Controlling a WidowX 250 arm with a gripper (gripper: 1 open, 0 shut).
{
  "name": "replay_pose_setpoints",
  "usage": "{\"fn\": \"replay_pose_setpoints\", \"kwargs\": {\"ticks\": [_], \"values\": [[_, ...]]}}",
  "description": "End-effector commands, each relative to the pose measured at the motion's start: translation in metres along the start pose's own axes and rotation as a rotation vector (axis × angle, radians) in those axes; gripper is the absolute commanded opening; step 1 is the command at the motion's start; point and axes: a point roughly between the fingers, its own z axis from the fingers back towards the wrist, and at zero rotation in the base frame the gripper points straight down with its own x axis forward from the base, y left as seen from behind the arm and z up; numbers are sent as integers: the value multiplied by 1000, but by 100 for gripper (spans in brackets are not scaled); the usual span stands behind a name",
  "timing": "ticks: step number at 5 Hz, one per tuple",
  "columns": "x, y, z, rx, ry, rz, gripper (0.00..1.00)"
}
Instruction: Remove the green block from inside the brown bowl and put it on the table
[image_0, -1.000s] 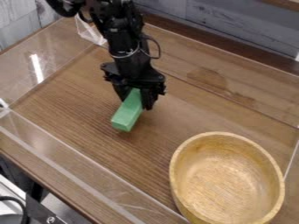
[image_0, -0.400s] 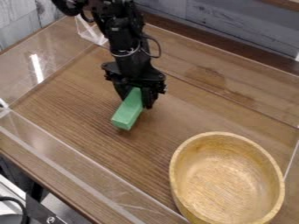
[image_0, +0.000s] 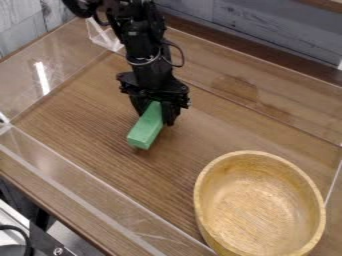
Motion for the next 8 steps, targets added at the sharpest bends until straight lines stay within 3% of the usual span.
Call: {"fn": "replay_pose_setpoints", "kwargs": {"ticks": [1, 8], "values": [[12, 4, 11, 8, -38, 0, 0], [12, 4, 11, 3, 16, -18, 0]]}}
